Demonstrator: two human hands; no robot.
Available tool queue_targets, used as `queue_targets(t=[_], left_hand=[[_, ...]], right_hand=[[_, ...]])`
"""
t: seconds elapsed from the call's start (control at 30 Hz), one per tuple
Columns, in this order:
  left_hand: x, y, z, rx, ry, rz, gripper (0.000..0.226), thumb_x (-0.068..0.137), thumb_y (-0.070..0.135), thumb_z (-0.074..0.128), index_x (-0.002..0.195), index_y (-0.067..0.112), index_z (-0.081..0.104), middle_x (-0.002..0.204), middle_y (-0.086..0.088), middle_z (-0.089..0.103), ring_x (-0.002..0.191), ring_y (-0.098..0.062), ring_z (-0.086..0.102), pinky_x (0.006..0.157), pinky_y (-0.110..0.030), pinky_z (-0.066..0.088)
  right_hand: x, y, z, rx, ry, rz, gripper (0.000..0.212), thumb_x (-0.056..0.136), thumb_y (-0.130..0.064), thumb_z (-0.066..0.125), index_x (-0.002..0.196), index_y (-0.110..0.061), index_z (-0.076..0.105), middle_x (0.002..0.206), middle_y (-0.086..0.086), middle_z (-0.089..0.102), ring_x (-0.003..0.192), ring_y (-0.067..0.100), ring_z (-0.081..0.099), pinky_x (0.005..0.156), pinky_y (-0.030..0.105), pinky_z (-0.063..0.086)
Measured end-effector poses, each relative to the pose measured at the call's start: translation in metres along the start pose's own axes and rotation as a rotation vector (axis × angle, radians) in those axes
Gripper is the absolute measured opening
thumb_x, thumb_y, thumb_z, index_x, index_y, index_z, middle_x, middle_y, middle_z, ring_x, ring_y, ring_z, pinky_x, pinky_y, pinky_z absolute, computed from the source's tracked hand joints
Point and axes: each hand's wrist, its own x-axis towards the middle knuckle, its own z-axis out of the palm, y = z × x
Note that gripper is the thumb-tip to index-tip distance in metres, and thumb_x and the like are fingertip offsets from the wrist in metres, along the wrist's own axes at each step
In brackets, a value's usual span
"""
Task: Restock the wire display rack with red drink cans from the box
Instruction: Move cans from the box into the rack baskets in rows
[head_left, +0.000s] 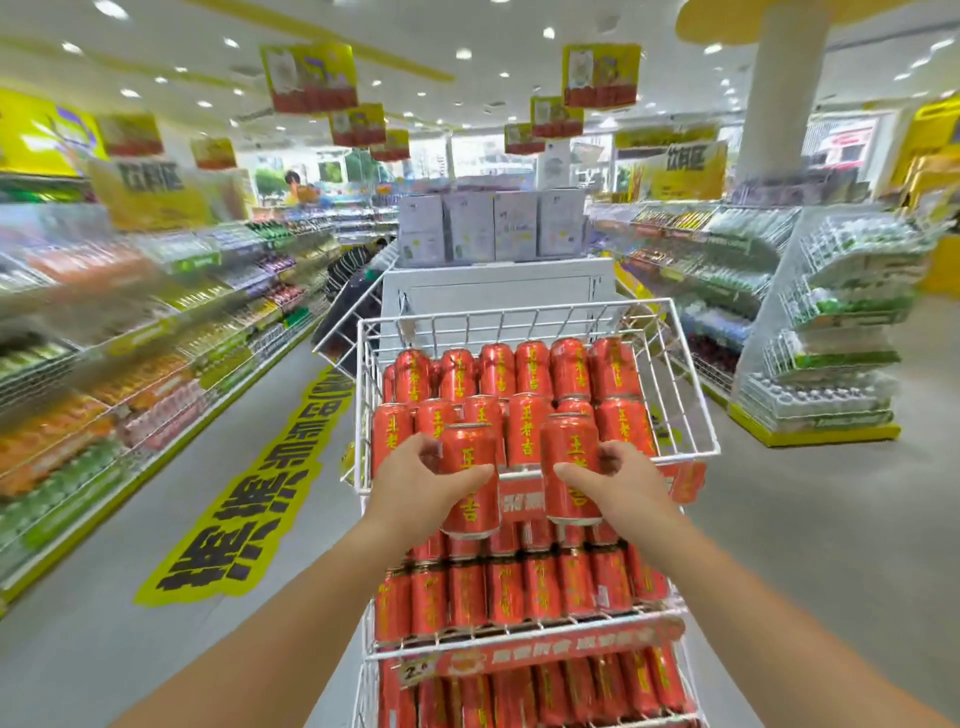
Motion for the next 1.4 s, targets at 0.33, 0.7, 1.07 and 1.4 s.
queue_targets(t=[0.33,0.7,1.07,1.4], left_hand=[[0.066,0.067,0.100,0.061,0.076,0.016,0.048,0.072,0.047,0.089,0.104,0.022,0.063,0.099,0.016,0.062,0.094,-0.009,0.062,0.083,-0.023,0.042],[0.104,0.079,0.172,0.251,0.070,-0.044,0.079,0.068,0.051,0.088,0.130,0.017,0.053,0.118,0.004,0.065,0.105,-0.012,0.063,0.092,-0.028,0.053],[0.117,0.070,0.194,0.579,-0.013,0.048,0.072,0.083,0.053,0.074,0.145,0.030,0.045,0.121,-0.004,0.067,0.125,-0.026,0.053,0.102,-0.040,0.049],[0.126,0.064,0.195,1.075,0.108,0.219,0.074,0.083,0.079,0.054,0.134,0.026,0.057,0.139,-0.004,0.036,0.129,-0.026,0.033,0.111,-0.040,0.038]], right_hand=[[0.110,0.015,-0.075,-0.025,-0.056,-0.026,0.049,0.077,-0.045,0.082,0.111,-0.018,0.060,0.102,-0.007,0.067,0.091,0.011,0.064,0.086,0.037,0.052],[0.177,0.066,-0.092,-0.044,-0.067,0.039,0.085,0.057,-0.067,0.079,0.127,-0.023,0.058,0.119,-0.003,0.067,0.106,0.017,0.064,0.093,0.041,0.053],[0.196,0.068,-0.077,-0.145,-0.136,0.014,0.046,0.080,-0.045,0.078,0.111,-0.021,0.056,0.096,-0.009,0.063,0.080,0.006,0.058,0.061,0.021,0.044],[0.203,0.074,-0.073,-0.161,-0.163,0.001,0.040,0.081,-0.047,0.076,0.104,-0.018,0.062,0.089,-0.011,0.065,0.079,0.007,0.061,0.072,0.031,0.053]])
